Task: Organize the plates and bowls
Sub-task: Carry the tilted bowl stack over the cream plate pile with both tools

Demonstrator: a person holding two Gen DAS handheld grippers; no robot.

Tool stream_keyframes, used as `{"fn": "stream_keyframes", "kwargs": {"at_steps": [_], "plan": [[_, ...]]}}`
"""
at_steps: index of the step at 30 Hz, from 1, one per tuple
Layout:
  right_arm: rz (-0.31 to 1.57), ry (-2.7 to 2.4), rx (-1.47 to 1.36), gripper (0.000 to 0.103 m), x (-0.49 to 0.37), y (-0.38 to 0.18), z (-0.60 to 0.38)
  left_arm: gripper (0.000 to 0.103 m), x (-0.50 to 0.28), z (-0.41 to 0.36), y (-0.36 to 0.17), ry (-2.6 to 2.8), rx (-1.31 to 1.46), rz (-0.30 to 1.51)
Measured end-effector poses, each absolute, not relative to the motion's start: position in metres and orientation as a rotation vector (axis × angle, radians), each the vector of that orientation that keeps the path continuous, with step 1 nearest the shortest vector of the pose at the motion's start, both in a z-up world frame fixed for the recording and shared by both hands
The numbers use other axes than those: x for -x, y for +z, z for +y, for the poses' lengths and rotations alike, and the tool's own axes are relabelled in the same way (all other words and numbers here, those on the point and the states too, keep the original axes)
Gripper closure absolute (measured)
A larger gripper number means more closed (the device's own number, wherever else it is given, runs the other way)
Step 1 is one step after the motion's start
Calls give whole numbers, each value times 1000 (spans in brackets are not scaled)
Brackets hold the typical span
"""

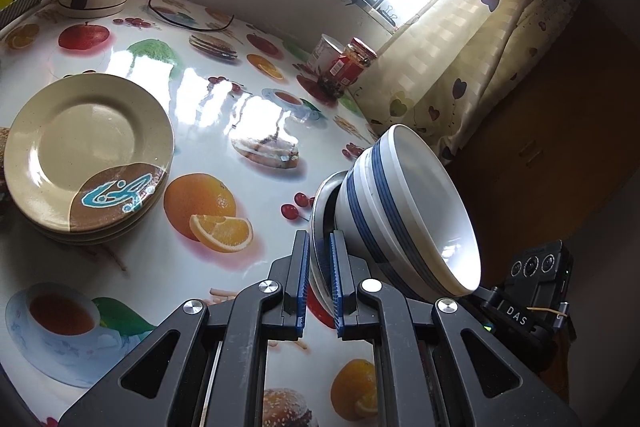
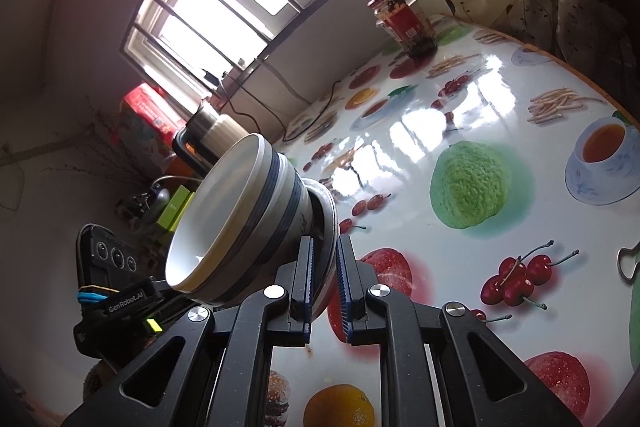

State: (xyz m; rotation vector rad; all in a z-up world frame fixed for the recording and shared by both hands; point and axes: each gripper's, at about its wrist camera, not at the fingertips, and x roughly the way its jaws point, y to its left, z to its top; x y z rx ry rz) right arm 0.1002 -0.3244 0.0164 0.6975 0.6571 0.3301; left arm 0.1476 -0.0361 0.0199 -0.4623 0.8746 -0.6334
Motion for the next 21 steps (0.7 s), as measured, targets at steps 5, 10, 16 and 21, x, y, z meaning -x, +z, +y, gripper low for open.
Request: {"fn": "stream_keyframes", "kwargs": {"at_steps": [5,10,16,21], "plan": [[661,339,-690,91,-105,20,-319,94,-149,-31,24,-620,461,868],[664,349,-695,91,-111,21,-313,94,-151,-26,26,-609,462,865],[671,363,-688,91,-117,23,-307,94,-152,-17,28,-590,469,862],[677,375,-682,91,-124,25,-299,94,-154,-9,30,-576,473,856]]}}
